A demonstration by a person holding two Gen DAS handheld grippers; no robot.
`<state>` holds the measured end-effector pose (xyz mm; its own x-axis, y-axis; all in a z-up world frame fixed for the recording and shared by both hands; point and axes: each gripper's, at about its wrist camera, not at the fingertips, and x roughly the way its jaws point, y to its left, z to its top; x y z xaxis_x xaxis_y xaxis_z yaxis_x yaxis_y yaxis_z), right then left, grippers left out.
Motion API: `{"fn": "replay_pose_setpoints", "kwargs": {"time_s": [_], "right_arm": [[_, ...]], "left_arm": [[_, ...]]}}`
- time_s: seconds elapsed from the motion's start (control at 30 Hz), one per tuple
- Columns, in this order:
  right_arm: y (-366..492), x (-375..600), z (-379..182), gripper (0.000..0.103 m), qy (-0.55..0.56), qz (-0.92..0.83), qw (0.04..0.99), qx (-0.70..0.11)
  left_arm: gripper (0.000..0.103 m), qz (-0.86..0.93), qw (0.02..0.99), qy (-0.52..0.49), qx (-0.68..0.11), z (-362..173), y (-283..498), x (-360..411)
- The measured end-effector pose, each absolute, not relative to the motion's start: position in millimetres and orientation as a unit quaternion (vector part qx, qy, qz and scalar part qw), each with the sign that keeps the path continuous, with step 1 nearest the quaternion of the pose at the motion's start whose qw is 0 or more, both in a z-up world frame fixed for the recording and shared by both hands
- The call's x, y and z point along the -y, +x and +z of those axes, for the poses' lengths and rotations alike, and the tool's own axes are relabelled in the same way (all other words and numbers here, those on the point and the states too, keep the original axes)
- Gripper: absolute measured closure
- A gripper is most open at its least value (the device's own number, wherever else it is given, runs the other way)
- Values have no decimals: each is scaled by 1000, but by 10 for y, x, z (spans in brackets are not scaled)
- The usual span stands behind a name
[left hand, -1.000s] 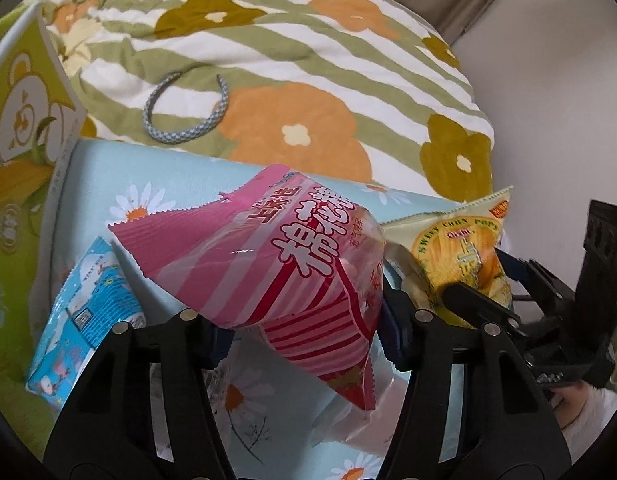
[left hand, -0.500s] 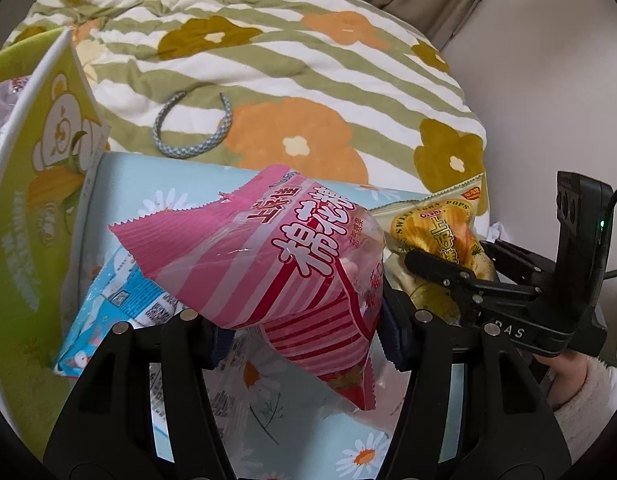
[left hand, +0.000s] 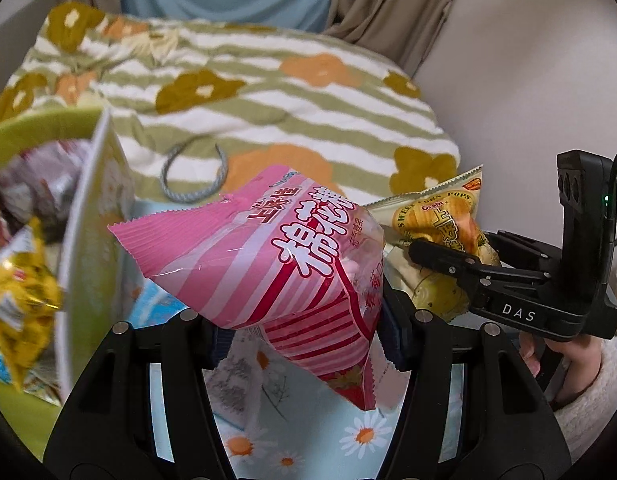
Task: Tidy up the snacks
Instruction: 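Grasp the pink striped bag with the left tool while the right grasps the yellow corn bag, then drop the pink striped bag into the box with the left tool while the right drops the corn bag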
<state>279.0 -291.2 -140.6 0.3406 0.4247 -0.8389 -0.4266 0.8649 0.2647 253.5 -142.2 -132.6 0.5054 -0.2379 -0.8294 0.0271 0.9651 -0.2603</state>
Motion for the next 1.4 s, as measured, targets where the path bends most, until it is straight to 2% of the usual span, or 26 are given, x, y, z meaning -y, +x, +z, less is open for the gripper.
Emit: {"fn": "replay_pose_setpoints", "kwargs": {"time_s": [0.3, 0.63, 0.87, 1.03, 1.1, 1.17, 1.2, 1.4], "right_arm": [[2505, 2410, -790, 58, -2, 275, 839, -470], [2368, 1298, -402, 58, 16, 303, 847, -437], [2502, 604, -396, 58, 23, 302, 847, -436], [2548, 349, -447, 58, 33, 288, 848, -443], [2573, 256, -484, 58, 38, 279, 849, -447], [2583, 194, -528, 58, 43, 271, 848, -453], [2588, 175, -545, 58, 45, 269, 848, -455], [2547, 75, -583, 58, 50, 253, 850, -460]], "left_arm": [[45, -77, 887, -102, -444, -718, 2239, 799], [45, -44, 902, -106, -416, -269, 2072, -527], [45, -27, 899, -120, -420, -315, 2259, -1389], [45, -36, 883, -128, -449, -571, 2529, -1791], [38, -38, 873, -136, -466, -718, 2658, -1891], [6, -37, 864, -145, -480, -840, 2707, -1970], [0, -37, 864, -150, -480, -872, 2700, -2007], [0, -42, 863, -152, -480, -978, 2502, -2098]]}}
